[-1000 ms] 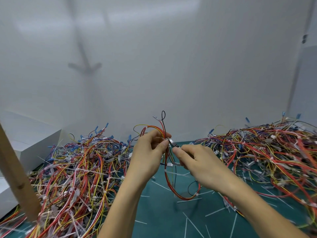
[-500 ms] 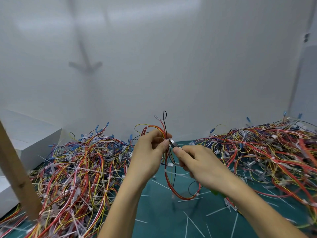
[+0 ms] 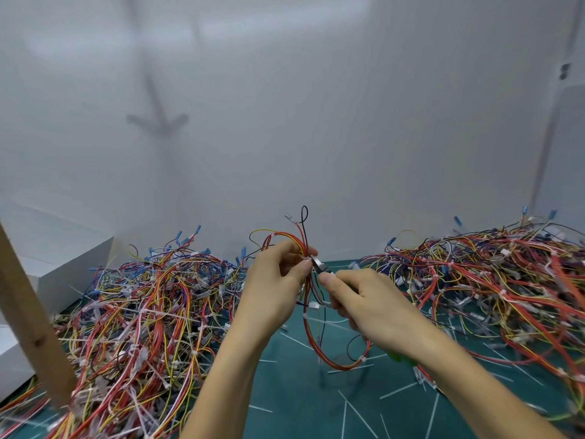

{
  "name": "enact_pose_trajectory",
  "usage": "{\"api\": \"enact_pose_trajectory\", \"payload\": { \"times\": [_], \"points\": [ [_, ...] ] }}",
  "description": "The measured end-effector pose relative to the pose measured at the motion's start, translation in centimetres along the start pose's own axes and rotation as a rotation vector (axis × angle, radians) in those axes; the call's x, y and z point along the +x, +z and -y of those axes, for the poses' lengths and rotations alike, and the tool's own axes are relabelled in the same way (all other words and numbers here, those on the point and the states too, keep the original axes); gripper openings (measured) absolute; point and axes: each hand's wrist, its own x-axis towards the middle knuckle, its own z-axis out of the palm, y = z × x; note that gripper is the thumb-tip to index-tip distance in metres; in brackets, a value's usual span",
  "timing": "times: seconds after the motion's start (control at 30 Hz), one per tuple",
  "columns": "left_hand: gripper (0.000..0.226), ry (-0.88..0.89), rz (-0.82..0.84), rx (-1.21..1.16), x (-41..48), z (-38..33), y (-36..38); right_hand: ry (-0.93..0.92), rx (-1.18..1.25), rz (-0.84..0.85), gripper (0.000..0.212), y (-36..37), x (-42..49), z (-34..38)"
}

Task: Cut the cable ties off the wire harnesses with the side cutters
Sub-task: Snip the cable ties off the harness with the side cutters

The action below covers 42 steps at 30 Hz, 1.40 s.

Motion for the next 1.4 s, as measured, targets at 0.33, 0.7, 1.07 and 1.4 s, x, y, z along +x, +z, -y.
{"api": "enact_pose_trajectory", "payload": {
  "times": [0.33, 0.7, 1.07, 1.4],
  "points": [
    [0.014, -0.004, 0.018, 0.001, 0.1, 0.0, 0.1, 0.012, 0.028, 0.012, 0.053, -0.1, 0.0, -0.1],
    [0.010, 0.013, 0.081, 0.006, 1.0, 0.1, 0.0, 0.059, 0.212, 0.018, 0.052, -0.2, 0.4, -0.3],
    [0.017, 0.036, 0.113, 0.021, 2.4, 0.3, -1.0, 0.234, 0.349, -0.403, 0.013, -1.3, 1.6, -1.0],
    [0.023, 0.059, 0.213, -0.010, 2.8, -0.9, -1.2, 0.161, 0.338, -0.248, 0.023, -0.7, 2.4, 0.4]
  ]
}}
